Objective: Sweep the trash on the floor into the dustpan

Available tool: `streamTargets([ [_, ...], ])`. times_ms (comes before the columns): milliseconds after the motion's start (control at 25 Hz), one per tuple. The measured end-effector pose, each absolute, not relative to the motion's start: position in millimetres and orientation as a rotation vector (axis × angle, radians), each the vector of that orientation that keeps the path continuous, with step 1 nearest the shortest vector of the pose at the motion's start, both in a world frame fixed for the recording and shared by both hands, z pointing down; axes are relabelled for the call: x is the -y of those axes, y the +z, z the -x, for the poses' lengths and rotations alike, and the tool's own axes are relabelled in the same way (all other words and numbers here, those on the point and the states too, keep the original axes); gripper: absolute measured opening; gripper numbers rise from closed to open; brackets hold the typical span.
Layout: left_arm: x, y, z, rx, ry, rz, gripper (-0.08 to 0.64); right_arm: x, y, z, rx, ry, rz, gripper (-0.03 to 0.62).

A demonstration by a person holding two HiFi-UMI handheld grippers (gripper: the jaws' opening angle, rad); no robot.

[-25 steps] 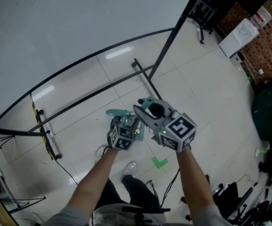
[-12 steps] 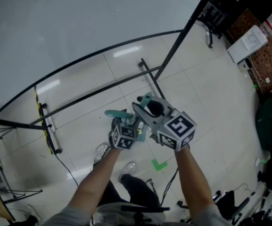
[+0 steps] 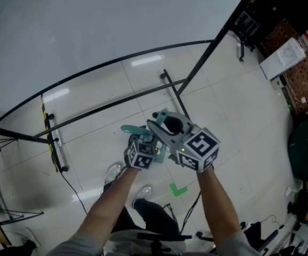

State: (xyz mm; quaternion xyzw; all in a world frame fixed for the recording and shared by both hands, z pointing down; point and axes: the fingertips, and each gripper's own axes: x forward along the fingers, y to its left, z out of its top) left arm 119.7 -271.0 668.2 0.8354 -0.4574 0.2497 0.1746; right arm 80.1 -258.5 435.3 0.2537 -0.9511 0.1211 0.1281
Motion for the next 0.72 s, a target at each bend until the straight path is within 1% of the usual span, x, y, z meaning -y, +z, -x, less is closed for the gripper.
streamTargets([
  [240,270.6,668.3,-115.1,1.29,0.705,-2.376,0.221,253.9,436.2,-75.9,2.761,0.337,-0.695,0.103],
  [280,270.5,668.0,-115.3,1.286,0.704,-2.382,0.213,253.1,436.3,-74.9,2.767,0.338,-0.68,0.104],
  [320,270.4,667.8,-115.4,1.283,0.704,-2.384,0.186,252.5,436.3,-74.5,2.77,0.341,-0.669,0.107],
  [360,270.4,667.8,-115.2,1.283,0.705,-2.382,0.183,251.9,436.4,-74.8,2.771,0.345,-0.664,0.107],
  [720,259.1,671.0,-120.5,1.165,0.705,-2.411,0.192,243.6,437.8,-81.5,2.741,0.362,-0.712,0.114],
])
